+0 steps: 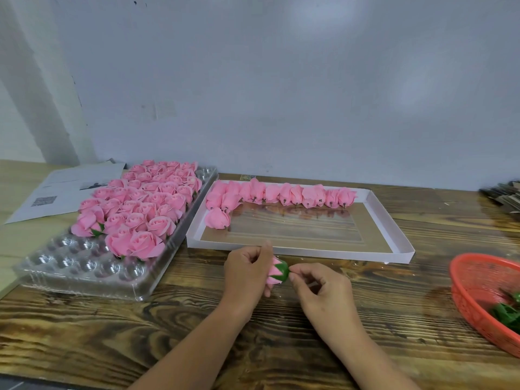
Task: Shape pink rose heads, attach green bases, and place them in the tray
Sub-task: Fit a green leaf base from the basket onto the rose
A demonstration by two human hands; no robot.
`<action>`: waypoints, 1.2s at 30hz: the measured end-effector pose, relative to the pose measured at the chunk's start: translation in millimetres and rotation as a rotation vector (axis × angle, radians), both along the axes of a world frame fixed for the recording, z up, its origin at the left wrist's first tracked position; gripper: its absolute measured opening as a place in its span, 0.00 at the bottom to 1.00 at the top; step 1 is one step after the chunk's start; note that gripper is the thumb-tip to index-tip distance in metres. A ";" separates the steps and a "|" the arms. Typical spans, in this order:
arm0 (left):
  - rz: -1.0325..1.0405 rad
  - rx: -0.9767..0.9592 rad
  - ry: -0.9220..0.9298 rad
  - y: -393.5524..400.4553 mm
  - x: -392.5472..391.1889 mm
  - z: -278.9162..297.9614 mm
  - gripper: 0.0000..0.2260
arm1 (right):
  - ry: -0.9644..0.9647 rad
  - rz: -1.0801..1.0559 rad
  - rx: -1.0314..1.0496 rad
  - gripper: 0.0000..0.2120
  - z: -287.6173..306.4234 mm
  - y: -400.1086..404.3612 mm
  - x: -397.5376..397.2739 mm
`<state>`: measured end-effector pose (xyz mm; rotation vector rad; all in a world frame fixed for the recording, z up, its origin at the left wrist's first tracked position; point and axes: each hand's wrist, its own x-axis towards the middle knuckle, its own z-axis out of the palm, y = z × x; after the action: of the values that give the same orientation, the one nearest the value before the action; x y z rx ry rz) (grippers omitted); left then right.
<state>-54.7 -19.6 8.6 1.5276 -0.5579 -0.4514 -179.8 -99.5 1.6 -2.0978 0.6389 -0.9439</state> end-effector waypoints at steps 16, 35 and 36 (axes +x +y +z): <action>0.020 0.034 -0.022 -1.3 0.4 -1.8 0.18 | 0.037 0.054 -0.044 0.12 -0.1 1.3 -3.4; -0.312 -0.135 0.045 1.7 -1.9 7.6 0.13 | -0.289 0.225 0.872 0.11 14.6 -11.8 -3.4; -0.314 -0.142 0.011 2.3 -1.8 7.4 0.13 | -0.286 0.247 0.904 0.11 15.0 -12.1 -4.1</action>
<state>-56.4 -17.3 16.0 1.3052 -0.8088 -0.6460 -183.9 -111.5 16.7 -1.1769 0.5050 -0.6209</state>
